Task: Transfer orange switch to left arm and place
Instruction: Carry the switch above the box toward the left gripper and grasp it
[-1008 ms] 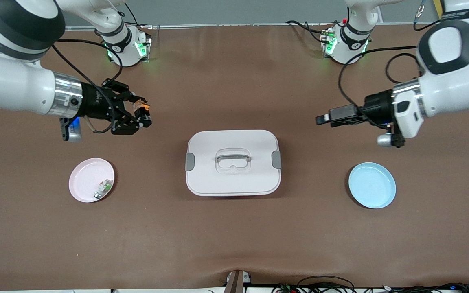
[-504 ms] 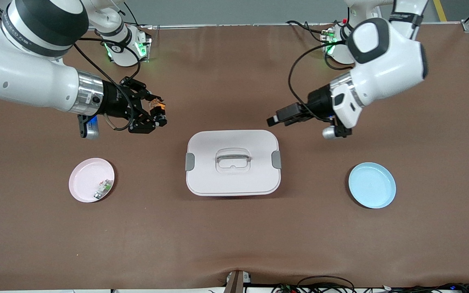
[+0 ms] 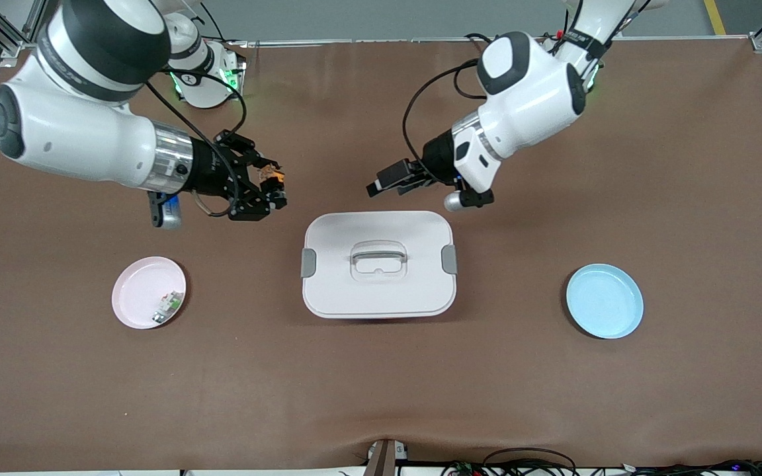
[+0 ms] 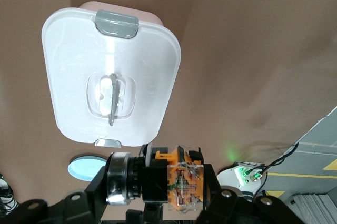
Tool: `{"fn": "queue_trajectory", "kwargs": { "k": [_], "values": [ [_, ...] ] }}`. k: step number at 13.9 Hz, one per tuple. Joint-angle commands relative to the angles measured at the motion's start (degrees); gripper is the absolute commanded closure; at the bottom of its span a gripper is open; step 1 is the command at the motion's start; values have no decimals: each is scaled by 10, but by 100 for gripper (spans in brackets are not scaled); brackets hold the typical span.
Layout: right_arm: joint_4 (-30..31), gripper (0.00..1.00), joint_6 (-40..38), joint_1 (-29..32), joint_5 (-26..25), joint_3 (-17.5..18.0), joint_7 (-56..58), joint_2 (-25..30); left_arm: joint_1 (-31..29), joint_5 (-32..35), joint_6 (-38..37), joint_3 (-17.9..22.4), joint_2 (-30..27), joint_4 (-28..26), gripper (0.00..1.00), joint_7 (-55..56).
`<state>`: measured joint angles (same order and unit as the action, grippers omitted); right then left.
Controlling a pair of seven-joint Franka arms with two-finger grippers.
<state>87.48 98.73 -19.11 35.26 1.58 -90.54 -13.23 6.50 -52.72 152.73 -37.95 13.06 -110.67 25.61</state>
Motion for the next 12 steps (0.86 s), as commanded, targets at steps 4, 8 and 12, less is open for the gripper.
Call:
{"fn": "queue_trajectory", "kwargs": {
  "k": [4,8,12],
  "values": [
    [-11,100,18,-20,-28,-6,-12,-35,54,-12,79,0,31,3,0,1],
    [-9,100,52,-41,-40,-6,-12,-64,58,-12,89,0,34,7,0,10],
    [-7,100,73,-61,-45,-6,-14,-77,76,-11,124,0,52,17,0,14]
  ]
}}
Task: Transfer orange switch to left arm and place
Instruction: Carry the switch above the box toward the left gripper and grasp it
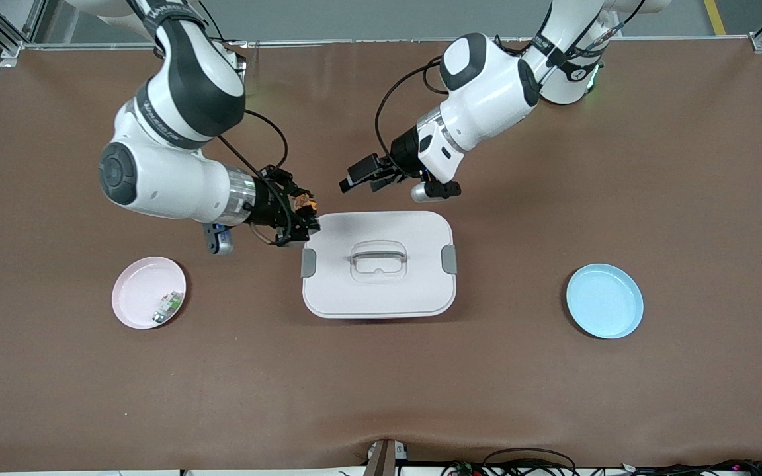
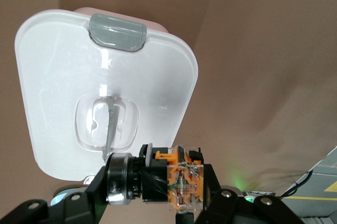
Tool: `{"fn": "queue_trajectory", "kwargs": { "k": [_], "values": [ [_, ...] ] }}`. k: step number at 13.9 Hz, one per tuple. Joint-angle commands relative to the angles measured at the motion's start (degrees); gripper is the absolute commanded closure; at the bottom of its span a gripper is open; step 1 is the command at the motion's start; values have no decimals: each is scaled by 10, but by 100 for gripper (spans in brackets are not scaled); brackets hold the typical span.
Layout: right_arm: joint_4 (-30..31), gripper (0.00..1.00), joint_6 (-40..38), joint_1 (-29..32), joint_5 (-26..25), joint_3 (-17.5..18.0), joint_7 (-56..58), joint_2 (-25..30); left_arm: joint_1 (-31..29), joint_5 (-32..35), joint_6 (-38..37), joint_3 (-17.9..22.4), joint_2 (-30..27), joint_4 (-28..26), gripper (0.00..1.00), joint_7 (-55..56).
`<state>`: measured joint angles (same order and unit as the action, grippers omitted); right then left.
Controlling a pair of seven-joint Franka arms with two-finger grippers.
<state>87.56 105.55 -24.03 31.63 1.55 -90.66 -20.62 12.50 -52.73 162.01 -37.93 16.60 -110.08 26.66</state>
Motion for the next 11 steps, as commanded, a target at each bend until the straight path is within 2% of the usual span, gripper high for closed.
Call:
{"fn": "queue_trajectory", "kwargs": {
  "k": [1,5,11],
  "values": [
    [-8,100,5,-15,-9,-6,-14,-3,23,-11,41,0,27,19,0,3],
    [-8,100,5,-24,-9,-6,-14,-4,51,-11,89,0,62,35,0,3],
    [-5,100,6,-42,-10,-6,-28,-6,75,-11,117,1,87,62,0,17]
  ]
}}
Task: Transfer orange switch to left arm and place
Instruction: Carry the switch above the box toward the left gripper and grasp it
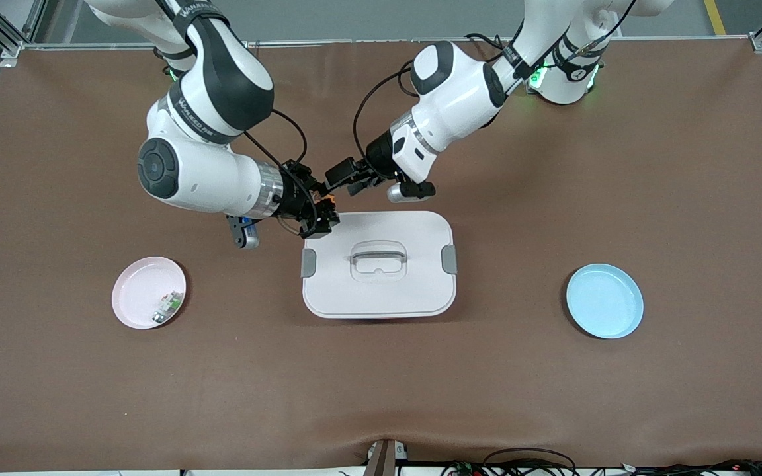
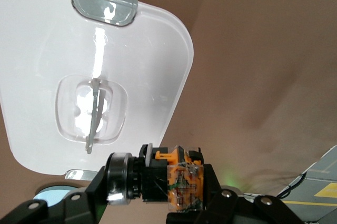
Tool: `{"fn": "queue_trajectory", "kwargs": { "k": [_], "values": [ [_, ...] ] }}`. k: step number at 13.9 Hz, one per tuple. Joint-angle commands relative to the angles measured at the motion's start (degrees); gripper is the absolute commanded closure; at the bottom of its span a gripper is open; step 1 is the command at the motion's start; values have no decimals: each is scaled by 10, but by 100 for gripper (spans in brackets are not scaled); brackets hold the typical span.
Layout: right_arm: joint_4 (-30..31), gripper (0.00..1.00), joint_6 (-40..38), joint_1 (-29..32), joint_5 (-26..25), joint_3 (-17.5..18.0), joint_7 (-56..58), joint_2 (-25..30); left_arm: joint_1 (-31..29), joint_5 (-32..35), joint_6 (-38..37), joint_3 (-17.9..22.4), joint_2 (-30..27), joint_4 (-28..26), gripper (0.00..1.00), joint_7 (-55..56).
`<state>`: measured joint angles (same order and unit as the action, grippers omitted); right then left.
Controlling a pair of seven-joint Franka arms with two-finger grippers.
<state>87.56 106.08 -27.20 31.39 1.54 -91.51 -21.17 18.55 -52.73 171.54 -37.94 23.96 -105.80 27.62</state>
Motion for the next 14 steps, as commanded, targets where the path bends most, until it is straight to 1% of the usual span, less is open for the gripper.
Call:
{"fn": "queue_trajectory", "kwargs": {
  "k": [1,4,5,6,8,9,10,11,14],
  "values": [
    [-5,100,1,-14,-12,-6,-20,-1,17,-11,25,1,18,22,0,8],
    [-6,100,2,-15,-12,-6,-20,-1,19,-11,25,1,19,20,0,8],
    [-6,100,1,-15,-12,-6,-20,-1,19,-11,25,1,19,20,2,8],
    [-6,100,2,-15,-12,-6,-20,-1,18,-11,25,1,19,19,21,8],
    [-6,100,3,-15,-12,-6,-19,-2,18,-11,25,1,19,18,52,8],
    [-6,100,6,-15,-13,-6,-19,-2,18,-11,25,1,19,18,66,8],
    [-6,100,10,-15,-14,-6,-20,-3,18,-11,25,1,19,18,77,8],
    [-6,100,10,-15,-14,-6,-20,-4,18,-11,25,1,19,17,84,8],
    [-6,100,11,-17,-15,-6,-19,-6,18,-11,26,1,19,16,85,8]
  ]
}}
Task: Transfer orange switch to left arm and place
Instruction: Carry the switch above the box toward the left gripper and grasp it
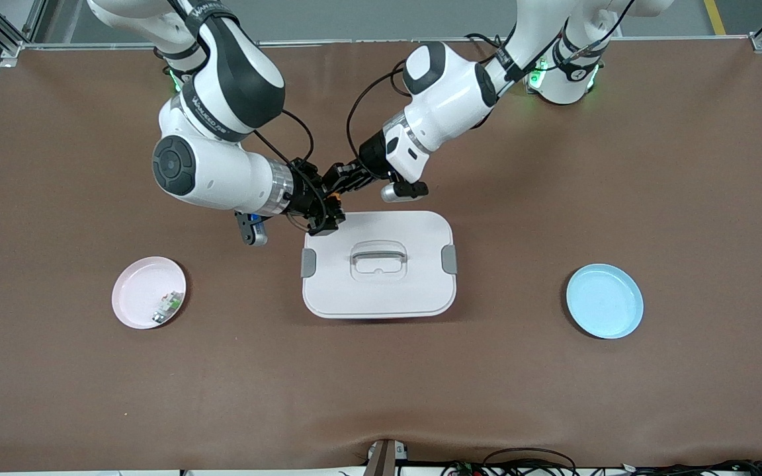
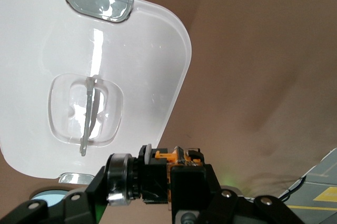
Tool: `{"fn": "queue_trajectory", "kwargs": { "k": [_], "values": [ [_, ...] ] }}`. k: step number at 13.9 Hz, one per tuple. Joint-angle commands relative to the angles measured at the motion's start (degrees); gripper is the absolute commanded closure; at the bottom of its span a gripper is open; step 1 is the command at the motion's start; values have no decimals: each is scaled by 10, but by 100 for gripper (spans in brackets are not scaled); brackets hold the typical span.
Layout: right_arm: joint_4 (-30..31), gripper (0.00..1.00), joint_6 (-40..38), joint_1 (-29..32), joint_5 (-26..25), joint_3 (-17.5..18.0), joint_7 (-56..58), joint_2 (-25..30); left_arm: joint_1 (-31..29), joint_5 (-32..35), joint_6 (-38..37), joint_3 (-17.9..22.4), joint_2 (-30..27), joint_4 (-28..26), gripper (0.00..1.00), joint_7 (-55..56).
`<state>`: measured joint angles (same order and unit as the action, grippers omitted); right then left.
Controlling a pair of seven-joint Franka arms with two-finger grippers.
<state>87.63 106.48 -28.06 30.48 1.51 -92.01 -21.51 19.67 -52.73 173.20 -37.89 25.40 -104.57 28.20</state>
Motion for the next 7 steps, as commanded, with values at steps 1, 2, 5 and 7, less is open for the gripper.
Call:
{"fn": "queue_trajectory", "kwargs": {
  "k": [1,2,5,7],
  "values": [
    [-7,100,7,-9,-6,-5,-14,-5,7,-11,9,2,4,3,85,2],
    [-7,100,9,-9,-6,-5,-14,-5,7,-11,9,1,4,3,85,2],
    [-9,100,8,-7,-4,-5,-15,-5,6,-11,9,1,4,2,85,2],
    [-9,0,9,-9,-5,-5,-15,-5,6,-11,9,1,4,2,85,2]
  ]
}}
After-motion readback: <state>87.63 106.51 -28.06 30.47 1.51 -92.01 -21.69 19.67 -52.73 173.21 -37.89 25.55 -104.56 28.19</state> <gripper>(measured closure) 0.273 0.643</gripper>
